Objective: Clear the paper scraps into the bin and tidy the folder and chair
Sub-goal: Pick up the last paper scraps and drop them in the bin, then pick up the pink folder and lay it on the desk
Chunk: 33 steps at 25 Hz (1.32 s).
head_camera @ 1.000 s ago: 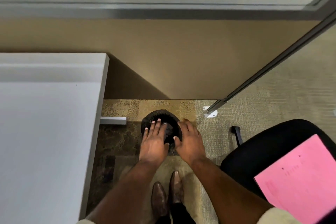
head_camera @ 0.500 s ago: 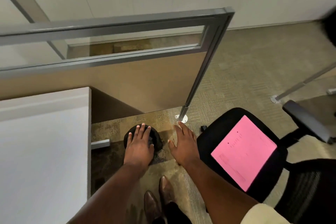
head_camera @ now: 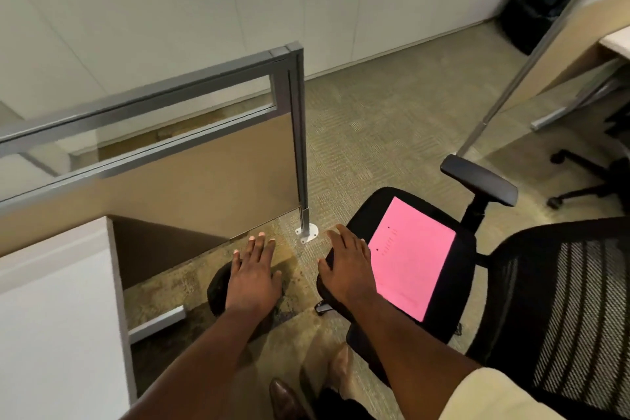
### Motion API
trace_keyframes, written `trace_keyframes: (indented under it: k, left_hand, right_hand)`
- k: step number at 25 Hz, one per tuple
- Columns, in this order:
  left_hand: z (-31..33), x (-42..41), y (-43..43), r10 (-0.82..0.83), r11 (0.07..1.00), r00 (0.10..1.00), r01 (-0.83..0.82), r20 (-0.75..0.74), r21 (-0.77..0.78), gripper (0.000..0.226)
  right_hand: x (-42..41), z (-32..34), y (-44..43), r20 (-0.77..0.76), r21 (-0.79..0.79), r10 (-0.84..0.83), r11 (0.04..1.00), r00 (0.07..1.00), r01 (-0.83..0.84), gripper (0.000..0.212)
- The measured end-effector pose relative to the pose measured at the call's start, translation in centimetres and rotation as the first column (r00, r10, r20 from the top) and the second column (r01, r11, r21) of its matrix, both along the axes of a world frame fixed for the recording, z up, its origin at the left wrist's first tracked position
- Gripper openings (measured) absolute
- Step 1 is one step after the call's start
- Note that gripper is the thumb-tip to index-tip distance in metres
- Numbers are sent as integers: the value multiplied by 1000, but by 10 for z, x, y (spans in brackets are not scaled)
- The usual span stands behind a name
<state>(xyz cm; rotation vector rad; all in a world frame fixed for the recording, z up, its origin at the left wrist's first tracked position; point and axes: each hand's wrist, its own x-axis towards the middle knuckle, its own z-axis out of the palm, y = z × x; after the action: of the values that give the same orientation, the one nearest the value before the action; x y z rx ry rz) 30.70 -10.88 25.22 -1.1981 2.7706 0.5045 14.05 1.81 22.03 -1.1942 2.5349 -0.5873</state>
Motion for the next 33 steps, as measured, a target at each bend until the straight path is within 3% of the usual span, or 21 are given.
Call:
trace_keyframes:
  k: [15, 20, 33]
  left_hand:
    - [-20, -129, 38, -233, 972, 971, 234, 46, -19, 70]
    - [-47, -168, 46, -331, 944, 942, 330, 55, 29, 70]
    - [-149, -241, 66, -499, 862, 866, 492, 37, 125, 77]
  right_hand:
    - [-82, -26, 75, 9, 49, -250, 967, 968, 249, 67]
    - [-105, -51, 103, 9, 148, -392, 910, 920, 387, 68]
    - [-138, -156, 164, 4, 228, -624, 761, 781, 607, 70]
